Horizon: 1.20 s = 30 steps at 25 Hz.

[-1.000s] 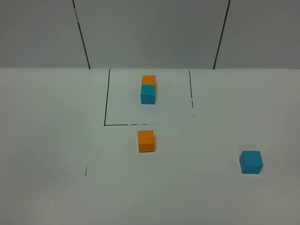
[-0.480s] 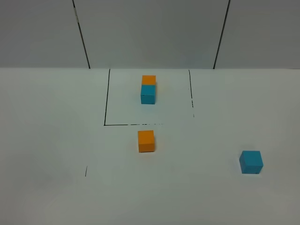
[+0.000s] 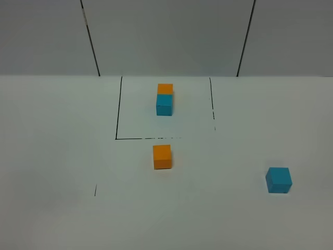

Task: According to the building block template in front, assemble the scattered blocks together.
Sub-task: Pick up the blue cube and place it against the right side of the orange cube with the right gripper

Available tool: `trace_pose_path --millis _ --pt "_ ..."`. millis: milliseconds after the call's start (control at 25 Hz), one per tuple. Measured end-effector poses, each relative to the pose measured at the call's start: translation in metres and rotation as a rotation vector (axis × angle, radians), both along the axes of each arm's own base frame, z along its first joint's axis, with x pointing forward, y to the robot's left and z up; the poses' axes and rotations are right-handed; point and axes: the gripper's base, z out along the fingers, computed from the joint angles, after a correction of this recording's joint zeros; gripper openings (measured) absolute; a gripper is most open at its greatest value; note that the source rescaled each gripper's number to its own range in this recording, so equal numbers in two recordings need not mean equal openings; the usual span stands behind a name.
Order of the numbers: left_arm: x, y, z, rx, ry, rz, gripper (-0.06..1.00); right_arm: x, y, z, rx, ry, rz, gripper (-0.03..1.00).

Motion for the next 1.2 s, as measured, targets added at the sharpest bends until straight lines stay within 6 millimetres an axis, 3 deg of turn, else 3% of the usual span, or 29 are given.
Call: trace_pose_path --millis 1200 --pt "0.0003 -0.0001 0.0000 0.000 0.003 0.005 0.68 0.0045 -0.0001 0.0059 0.017 -0.007 -0.017 0.79"
